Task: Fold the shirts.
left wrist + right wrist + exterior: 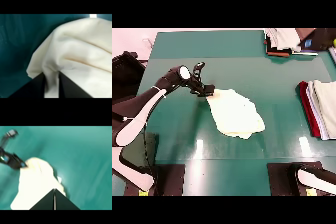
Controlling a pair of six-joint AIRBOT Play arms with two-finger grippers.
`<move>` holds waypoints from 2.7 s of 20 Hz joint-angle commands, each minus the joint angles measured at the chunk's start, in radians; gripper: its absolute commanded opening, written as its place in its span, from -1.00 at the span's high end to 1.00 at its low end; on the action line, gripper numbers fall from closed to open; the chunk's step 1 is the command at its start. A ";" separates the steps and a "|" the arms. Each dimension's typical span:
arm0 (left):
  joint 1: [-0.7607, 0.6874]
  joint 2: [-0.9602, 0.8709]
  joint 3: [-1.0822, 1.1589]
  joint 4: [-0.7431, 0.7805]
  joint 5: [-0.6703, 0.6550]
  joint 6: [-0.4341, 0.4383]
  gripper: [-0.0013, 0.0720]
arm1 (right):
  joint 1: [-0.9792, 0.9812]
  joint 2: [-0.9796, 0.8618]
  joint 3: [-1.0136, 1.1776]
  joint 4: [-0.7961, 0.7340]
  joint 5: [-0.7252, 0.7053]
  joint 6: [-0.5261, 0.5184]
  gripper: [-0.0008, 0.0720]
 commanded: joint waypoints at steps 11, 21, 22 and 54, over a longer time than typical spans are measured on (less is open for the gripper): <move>0.004 -0.009 0.079 -0.012 -0.023 0.074 0.90 | -0.014 -0.035 -1.150 0.185 -0.394 -0.092 -0.46; 0.004 0.167 0.196 0.110 -0.074 0.076 0.90 | 0.077 0.074 -0.853 0.136 -0.381 -0.134 0.95; 0.004 0.241 0.240 0.149 -0.073 0.089 0.90 | 0.050 0.138 -0.786 0.132 -0.338 -0.134 0.95; 0.168 0.586 -0.175 0.167 -0.171 0.067 -0.65 | 0.195 0.161 -0.464 -0.250 -0.134 0.064 0.95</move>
